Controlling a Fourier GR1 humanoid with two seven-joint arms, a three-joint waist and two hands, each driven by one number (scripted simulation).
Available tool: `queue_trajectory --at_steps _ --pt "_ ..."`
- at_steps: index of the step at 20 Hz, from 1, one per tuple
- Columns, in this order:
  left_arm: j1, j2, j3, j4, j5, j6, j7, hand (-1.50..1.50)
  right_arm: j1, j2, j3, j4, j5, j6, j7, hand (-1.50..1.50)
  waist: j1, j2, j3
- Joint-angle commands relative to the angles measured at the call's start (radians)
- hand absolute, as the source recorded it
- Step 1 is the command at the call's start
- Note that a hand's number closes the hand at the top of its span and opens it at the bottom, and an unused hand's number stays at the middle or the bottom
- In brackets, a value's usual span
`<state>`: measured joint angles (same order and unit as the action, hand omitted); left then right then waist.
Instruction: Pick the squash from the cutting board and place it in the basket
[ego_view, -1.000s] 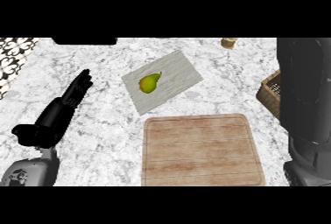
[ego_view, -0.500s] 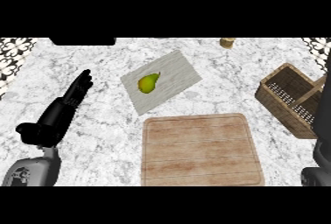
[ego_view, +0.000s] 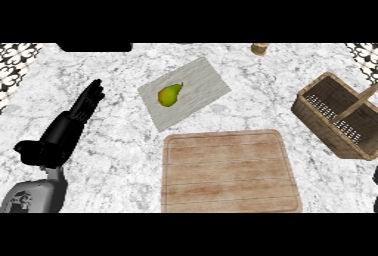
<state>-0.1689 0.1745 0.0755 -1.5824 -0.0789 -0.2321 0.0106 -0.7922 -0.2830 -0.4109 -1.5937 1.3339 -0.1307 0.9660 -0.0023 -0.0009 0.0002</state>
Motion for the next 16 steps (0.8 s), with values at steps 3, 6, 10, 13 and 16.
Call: queue_trajectory --at_steps 3,6,10,13,16 --pt "0.0 0.028 0.024 -0.047 0.033 -0.037 0.041 0.0 0.066 -0.053 -0.005 0.103 -0.009 -0.149 -0.065 1.5 0.01 0.002 0.0" --pt "0.02 -0.007 -0.009 -0.003 -0.011 -0.004 -0.017 0.0 0.136 -0.04 -0.087 -0.031 -0.06 -0.26 -0.068 1.5 -0.003 0.0 0.001" --pt "0.035 0.005 0.001 -0.054 0.007 -0.023 0.016 0.0 0.122 -0.045 -0.038 0.11 -0.053 -0.338 -0.092 -1.5 0.009 0.001 0.0" --pt "-0.05 -0.012 -0.003 -0.024 0.002 -0.001 0.074 0.0 0.088 -0.123 -0.037 0.144 -0.115 -0.268 -0.126 -1.5 0.006 0.001 0.0" --pt "-0.069 0.026 0.039 0.033 0.009 -0.022 0.019 0.0 0.016 -0.147 -0.013 0.105 -0.106 -0.225 -0.083 -1.5 0.006 0.001 -0.001"
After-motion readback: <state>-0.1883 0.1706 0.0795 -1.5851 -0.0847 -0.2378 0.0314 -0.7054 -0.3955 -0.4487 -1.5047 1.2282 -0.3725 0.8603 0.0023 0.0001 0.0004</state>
